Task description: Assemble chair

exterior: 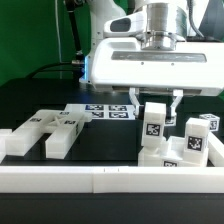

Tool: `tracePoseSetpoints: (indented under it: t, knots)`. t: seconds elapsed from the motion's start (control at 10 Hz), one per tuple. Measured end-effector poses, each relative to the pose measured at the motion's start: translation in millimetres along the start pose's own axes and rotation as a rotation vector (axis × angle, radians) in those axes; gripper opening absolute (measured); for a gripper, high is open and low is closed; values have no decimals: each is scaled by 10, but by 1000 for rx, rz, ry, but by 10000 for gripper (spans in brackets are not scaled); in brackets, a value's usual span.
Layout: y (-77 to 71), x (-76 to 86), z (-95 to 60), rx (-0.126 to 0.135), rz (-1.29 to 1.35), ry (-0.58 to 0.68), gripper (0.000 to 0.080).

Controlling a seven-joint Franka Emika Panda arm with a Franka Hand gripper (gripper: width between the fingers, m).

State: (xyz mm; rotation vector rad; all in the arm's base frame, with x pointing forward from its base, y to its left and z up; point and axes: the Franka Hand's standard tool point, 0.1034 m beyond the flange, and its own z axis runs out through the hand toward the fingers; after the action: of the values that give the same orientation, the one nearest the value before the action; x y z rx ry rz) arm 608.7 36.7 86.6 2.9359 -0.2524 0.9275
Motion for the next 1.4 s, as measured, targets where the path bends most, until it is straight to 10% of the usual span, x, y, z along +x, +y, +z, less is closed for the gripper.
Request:
tracePoseSetpoints:
  t: [1.4]
  knots:
    - [-42, 5, 23, 2, -19, 7, 291]
